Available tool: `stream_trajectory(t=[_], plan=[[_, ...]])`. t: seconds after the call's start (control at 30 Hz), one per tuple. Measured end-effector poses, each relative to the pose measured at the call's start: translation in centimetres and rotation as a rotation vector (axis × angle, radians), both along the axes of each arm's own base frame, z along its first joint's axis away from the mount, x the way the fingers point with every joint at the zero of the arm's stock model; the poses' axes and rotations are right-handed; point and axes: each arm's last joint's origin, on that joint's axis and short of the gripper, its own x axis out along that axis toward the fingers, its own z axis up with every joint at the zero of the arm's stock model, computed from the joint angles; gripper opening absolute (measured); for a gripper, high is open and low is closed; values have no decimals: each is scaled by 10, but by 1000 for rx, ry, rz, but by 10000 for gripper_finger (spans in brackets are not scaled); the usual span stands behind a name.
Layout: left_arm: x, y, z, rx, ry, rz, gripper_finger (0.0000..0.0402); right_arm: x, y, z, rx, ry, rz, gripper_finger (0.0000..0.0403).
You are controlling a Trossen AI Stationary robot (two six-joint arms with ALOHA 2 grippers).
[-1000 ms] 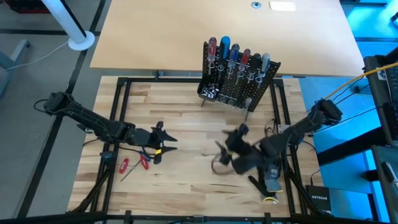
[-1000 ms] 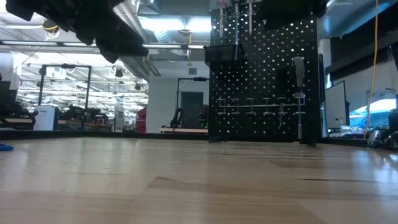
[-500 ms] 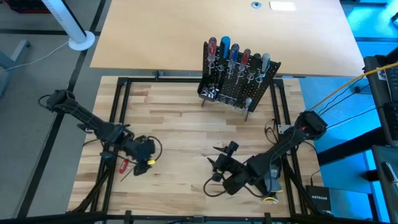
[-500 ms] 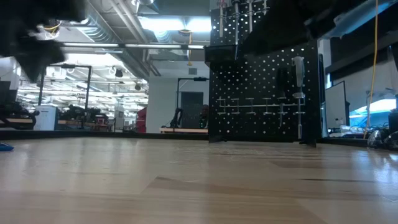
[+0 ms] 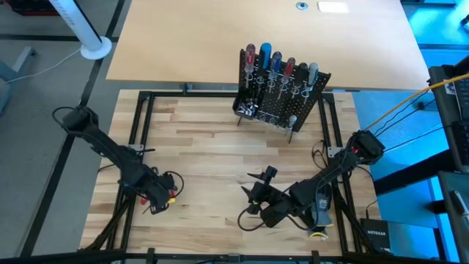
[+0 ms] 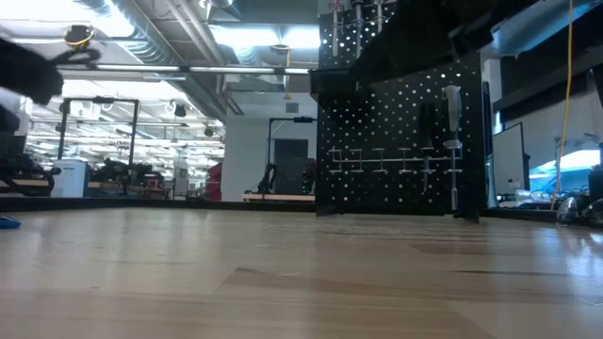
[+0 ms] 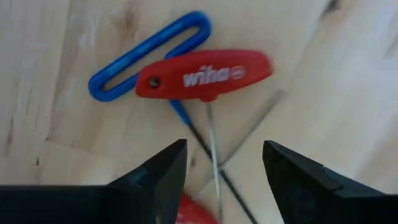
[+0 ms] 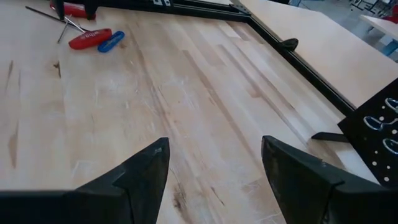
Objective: Hang tools onto peg board
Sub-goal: Hang the right red allen wrench on the black pegboard
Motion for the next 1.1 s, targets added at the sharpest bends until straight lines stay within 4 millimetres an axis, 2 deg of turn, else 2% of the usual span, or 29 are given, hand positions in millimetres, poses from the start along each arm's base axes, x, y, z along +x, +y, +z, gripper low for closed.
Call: stream_trajectory(t=[0.23, 0.5, 1.1], plan=[[-2, 5, -20, 18, 24, 25, 181, 0, 0, 0, -21, 8, 5, 255], [-2, 7, -26, 15, -2, 22, 153, 0, 0, 0, -21, 8, 5, 255], [-2, 9, -27, 60, -17, -53, 6, 0, 0, 0, -24, 11, 5, 255]])
